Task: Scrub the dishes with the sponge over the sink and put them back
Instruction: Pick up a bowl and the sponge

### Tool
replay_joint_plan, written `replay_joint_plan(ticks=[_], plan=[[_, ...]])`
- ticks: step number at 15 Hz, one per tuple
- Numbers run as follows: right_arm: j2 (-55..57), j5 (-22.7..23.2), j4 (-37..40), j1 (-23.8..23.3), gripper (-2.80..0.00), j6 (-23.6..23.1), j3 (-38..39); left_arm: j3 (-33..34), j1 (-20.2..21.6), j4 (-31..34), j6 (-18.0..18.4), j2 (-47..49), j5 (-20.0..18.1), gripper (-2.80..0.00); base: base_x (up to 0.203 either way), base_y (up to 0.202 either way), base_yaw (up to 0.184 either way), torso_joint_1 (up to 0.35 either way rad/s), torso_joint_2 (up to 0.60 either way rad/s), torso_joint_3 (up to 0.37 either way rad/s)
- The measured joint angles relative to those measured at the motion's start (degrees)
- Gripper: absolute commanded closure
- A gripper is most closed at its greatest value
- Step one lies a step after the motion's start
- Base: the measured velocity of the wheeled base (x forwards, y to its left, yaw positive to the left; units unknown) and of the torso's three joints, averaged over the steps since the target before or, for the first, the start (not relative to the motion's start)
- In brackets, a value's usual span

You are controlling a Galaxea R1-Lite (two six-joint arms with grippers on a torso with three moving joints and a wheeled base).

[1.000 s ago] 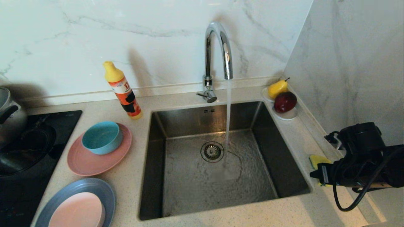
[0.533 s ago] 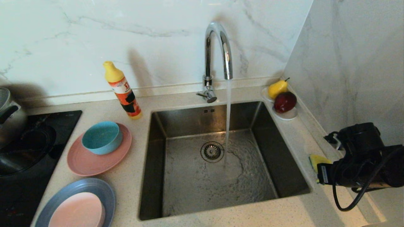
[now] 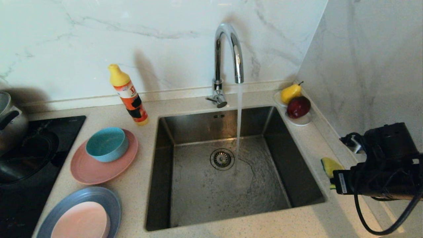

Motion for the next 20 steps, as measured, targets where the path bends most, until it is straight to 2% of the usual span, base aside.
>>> replay_joint_plan(ticks=[4, 8, 12, 16, 20], plan=[[-5.12, -0.09, 2.21, 6.29, 0.00, -3.23, 0.17, 0.00, 0.00, 0.00, -0.02, 0.00, 0.00, 0.00, 0.000, 0.000, 0.000, 0.000, 0.00, 0.000], [-9.19, -0.79, 3.79, 12.73, 0.00, -3.96, -0.36, 0.00, 0.00, 0.00, -0.01, 0.00, -0.01, 0.00, 0.000, 0.000, 0.000, 0.000, 0.00, 0.000], [-12.53, -0.79, 5.84, 17.45, 0.00, -7.69, -0.05, 0.00, 0.00, 0.00, 0.00, 0.00, -0.01, 0.00, 0.000, 0.000, 0.000, 0.000, 0.00, 0.000], [-14.34, -0.90, 7.36, 19.84, 0.00, -7.72, -0.29, 0.00, 0.00, 0.00, 0.02, 0.00, 0.00, 0.00, 0.000, 0.000, 0.000, 0.000, 0.00, 0.000], [-13.55, -1.61, 7.38, 20.25, 0.00, -7.63, -0.40, 0.00, 0.00, 0.02, 0.22, 0.00, 0.16, 0.00, 0.000, 0.000, 0.000, 0.000, 0.00, 0.000]])
